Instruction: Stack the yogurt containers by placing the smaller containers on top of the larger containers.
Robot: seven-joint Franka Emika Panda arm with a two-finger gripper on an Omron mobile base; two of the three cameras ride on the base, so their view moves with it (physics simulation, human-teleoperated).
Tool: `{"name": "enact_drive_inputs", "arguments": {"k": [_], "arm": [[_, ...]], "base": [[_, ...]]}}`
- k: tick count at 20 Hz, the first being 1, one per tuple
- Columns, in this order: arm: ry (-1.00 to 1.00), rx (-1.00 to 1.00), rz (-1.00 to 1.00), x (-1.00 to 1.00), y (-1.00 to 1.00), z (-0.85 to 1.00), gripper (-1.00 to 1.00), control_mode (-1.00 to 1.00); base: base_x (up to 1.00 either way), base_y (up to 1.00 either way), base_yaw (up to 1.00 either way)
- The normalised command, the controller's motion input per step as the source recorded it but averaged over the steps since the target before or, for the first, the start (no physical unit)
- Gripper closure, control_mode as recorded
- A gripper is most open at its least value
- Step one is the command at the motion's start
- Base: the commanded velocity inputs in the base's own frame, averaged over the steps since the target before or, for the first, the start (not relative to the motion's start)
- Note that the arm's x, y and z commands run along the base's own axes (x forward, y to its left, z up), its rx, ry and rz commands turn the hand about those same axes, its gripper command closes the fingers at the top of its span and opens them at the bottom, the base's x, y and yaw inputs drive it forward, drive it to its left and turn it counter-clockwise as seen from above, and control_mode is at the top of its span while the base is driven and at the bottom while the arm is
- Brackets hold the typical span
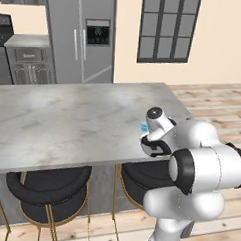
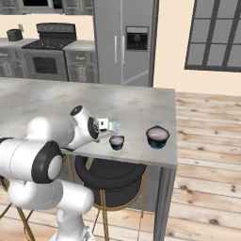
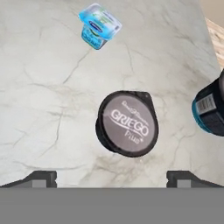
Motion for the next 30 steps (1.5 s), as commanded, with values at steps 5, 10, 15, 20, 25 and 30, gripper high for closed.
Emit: {"name": "enact_drive_inputs", "arguments": {"k": [5,10,15,20,25,30], "arm": [[0.0,0.0,-0.03,0.06,0.0,-0.03,-1.0,-1.0],[0.0,0.0,-0.03,0.1,0.0,-0.01,-1.0,-1.0],[0.0,0.0,-0.03,0.11,0.0,-0.05,-1.0,-1.0],[0.0,-0.01,-0.03,0.11,0.0,-0.11,-1.0,-1.0],[0.0,-0.01,-0.04,0.08,0.0,-0.12,-1.0,-1.0],[0.0,-0.01,-0.04,0.05,-0.04,-0.09,-1.0,-1.0]], "base": [[0.0,0.0,0.0],[0.0,0.0,0.0],[0.0,0.0,0.0],[0.0,0.0,0.0],[0.0,0.0,0.0],[0.0,0.0,0.0]]}}
